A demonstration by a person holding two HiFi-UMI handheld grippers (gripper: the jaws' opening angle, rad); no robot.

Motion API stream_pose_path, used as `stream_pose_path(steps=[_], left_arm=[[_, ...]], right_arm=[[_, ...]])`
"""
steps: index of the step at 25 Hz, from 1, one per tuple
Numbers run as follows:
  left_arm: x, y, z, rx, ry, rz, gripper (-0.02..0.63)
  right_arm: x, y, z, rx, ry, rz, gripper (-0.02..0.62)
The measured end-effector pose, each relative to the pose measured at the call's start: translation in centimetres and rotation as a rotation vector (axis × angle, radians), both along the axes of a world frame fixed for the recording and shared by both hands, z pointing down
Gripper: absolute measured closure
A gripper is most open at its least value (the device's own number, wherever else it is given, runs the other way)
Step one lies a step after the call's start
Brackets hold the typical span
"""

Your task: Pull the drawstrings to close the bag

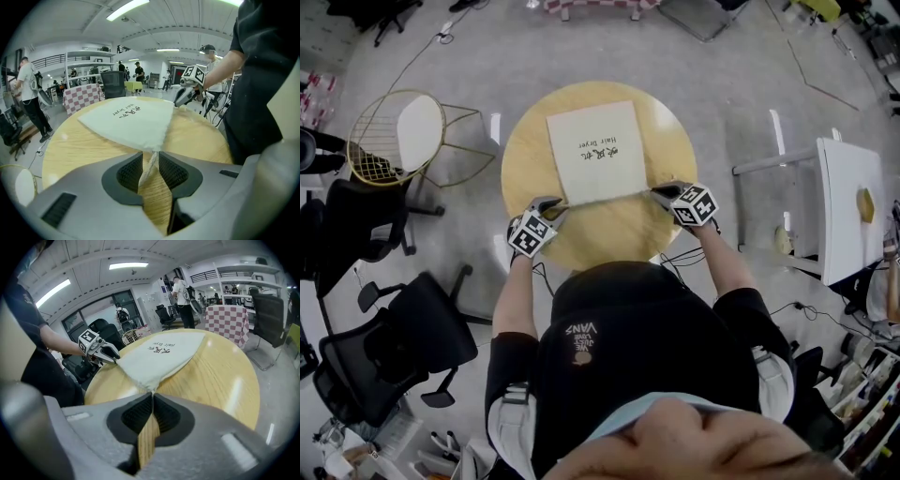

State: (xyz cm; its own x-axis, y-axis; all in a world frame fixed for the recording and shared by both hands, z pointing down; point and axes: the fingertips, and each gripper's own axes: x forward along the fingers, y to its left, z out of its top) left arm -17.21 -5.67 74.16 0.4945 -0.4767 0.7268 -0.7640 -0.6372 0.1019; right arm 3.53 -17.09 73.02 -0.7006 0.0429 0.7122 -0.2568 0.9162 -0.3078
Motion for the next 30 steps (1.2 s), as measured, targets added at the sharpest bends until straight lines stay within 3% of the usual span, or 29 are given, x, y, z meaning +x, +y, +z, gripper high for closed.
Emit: stream_pose_path(steps=[5,7,16,22,30], left_arm=[[0.2,0.0,0.4,-0.032,0.005,0.020,0.496],[0.1,0.0,0.4,-0.041,0.008,0.020,0.539],[0.4,0.3,0.8,-0.091,0.008,0.043,0.578],[0.1,0.3,0.3,-0.124,0.057,-0.018,0.586],[-0.7,-0.4,-0.5,-0.097,0.117,-0.151,0.586]], right_arm=[[-0.1,-0.2,-0.2,0.001,-0.004,0.012,0.588],[-0.1,-0.3,-0.3,0.001,-0.006,0.017,0.588],[-0.1,-0.5,-0.3,-0.012,-0.019,0.055,0.588],[-0.2,-0.7,-0.9,-0.026,-0.046,0.114,0.588],[-0.3,-0.8,-1.4,-0.037,-0.077,0.211,0.588]])
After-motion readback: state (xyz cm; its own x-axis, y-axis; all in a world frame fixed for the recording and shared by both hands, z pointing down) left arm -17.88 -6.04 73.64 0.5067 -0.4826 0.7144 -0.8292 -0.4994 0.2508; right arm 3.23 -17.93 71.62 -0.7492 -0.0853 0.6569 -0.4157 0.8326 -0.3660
